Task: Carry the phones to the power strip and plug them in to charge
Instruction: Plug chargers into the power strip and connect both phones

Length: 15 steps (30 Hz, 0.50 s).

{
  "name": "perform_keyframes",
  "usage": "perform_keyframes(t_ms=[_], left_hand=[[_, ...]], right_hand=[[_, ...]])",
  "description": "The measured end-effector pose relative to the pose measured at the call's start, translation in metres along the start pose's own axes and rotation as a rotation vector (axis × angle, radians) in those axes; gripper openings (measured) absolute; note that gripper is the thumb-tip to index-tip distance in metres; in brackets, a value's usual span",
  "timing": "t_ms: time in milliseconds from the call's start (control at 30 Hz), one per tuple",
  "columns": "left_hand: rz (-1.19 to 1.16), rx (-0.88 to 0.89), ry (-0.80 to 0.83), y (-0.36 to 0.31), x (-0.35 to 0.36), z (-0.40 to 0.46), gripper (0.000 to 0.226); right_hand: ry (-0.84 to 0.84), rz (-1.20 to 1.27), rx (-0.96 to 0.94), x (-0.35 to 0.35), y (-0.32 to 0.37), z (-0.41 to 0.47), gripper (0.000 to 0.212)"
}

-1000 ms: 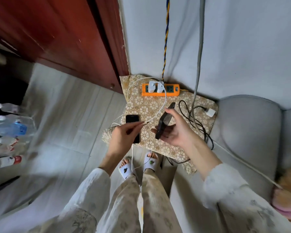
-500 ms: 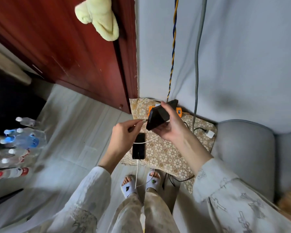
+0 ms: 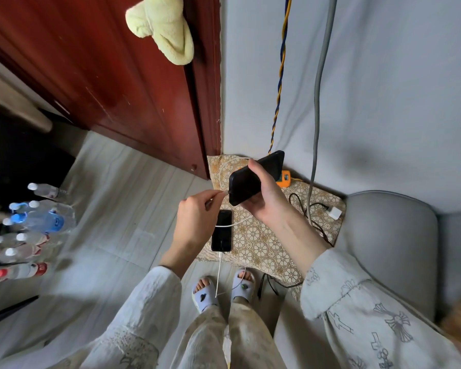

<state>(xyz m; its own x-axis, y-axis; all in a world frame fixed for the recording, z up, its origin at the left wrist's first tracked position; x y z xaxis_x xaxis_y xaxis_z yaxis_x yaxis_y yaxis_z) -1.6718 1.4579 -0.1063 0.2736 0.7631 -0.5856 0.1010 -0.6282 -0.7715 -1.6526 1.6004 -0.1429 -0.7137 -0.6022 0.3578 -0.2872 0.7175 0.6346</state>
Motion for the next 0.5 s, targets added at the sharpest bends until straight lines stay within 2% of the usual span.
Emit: perform_keyframes(t_ms=[300, 500], left_hand=[[-0.042, -0.022, 0.027, 0.0015, 0.0031, 0.0018, 0.018], [0.122, 0.062, 0.002, 0.002, 0.0031, 0.0029, 0.022]], right_hand=[[-0.043, 0.02, 0.005, -0.0013, -0.0019, 0.0019, 0.044], [-0.049, -0.004, 0.009, -0.0012, -0.0015, 0.0034, 0.044]])
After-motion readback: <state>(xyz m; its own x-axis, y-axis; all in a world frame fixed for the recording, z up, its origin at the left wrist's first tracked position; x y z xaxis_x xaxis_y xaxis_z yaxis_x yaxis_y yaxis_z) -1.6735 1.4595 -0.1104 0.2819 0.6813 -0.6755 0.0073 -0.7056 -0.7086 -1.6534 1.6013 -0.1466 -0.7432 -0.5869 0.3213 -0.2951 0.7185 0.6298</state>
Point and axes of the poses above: each hand's wrist, its own z-axis towards the middle knuckle, its own x-axis out of the palm, y = z × x, the point moved 3 cm from there along z, towards the middle knuckle, and after that the axes turned 12 degrees about -x, right-handed, at the moved point
